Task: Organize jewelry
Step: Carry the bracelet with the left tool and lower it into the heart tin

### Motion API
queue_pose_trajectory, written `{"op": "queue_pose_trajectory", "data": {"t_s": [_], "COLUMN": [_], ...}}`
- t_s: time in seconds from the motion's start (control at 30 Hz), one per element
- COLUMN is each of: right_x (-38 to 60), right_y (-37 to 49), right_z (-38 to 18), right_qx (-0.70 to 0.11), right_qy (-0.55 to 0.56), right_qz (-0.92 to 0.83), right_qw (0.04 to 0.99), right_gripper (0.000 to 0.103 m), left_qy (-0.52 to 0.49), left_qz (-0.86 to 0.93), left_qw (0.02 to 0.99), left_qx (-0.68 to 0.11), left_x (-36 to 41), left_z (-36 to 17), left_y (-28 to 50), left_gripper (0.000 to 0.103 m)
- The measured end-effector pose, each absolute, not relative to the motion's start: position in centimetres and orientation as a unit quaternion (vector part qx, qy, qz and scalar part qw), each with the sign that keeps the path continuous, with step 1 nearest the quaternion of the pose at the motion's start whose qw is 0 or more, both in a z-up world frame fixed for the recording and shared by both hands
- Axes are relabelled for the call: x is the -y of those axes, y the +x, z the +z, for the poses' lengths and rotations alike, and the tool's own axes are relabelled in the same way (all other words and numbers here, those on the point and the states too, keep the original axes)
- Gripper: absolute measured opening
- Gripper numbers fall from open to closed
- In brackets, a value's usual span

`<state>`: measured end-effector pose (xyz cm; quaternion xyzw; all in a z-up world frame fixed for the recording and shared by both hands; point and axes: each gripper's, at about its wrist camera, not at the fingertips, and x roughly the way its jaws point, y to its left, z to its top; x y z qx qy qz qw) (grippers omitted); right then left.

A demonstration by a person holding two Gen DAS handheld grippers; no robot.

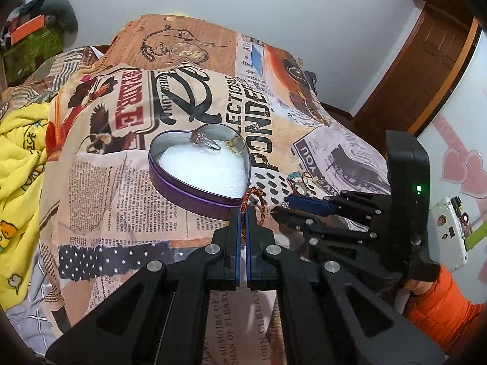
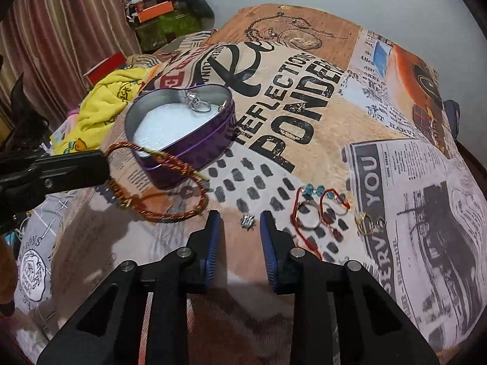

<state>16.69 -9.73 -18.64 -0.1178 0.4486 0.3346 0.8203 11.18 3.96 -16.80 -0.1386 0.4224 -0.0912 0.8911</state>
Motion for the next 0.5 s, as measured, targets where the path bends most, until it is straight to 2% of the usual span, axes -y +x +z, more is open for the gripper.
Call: {"op": "queue_pose_trajectory", "data": {"t_s": [0.1,0.33,0.5], "right_x": [9.6,9.5,9.9], "right_y": [17.0,16.6,16.4], "right_z": [-18.7,-18.5,-18.5], "right_qx": [-0.449,-0.454,-0.459], "right_qy": [-0.115,-0.102,-0.095], "right_qz": [0.341,0.349,0.345], "right_qw": [0.818,0.813,0.813], "right_gripper": [0.009,0.009,0.009], "left_qy": [-0.141,-0.15,-0.141], "left_qz": [-0.091,-0.101,-0.113], "left_qw": [0.889,0.881,0.891], "left_qx": [-0.426,-0.437,-0.416], "left_x": [-4.1,-3.9,-3.0], "left_z": [-17.1,-18.0,-16.4], "left_y": [11.4,11.9,11.9], "left_gripper": [0.001,0.001,0.001]}}
